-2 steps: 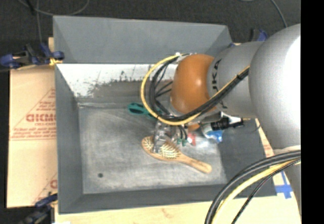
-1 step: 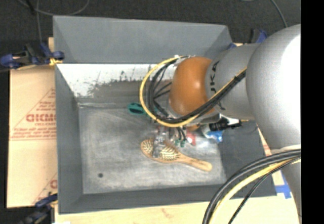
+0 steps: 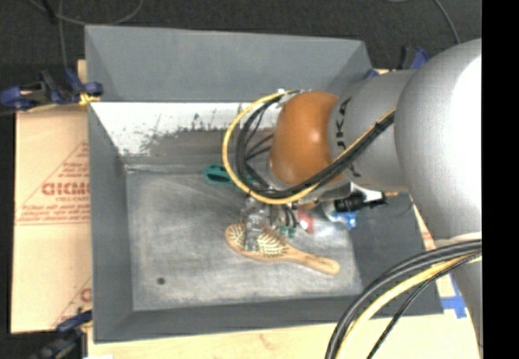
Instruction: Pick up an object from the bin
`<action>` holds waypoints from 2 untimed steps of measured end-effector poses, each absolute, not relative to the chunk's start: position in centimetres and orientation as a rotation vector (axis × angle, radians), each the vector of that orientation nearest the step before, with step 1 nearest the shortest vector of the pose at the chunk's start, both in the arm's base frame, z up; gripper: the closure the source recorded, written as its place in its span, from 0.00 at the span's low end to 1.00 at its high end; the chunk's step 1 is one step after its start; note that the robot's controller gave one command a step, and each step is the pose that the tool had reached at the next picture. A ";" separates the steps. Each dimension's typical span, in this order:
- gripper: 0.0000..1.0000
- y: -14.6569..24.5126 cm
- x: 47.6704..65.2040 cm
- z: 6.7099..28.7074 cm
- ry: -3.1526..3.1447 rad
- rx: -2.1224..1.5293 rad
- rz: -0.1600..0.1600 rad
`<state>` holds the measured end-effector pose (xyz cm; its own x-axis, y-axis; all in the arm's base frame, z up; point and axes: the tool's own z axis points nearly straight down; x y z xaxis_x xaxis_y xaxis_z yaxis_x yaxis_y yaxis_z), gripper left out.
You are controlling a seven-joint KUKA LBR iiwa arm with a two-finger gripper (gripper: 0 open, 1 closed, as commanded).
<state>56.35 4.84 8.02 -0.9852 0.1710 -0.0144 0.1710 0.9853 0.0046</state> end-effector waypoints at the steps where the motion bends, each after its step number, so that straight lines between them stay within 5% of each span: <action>1: 1.00 4.8 56.4 8.0 3.115 0.268 0.005; 2: 1.00 4.7 56.2 8.5 3.115 0.271 0.005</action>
Offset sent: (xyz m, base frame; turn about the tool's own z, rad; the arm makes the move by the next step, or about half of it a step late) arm -0.0044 -0.0177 0.1341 0.0566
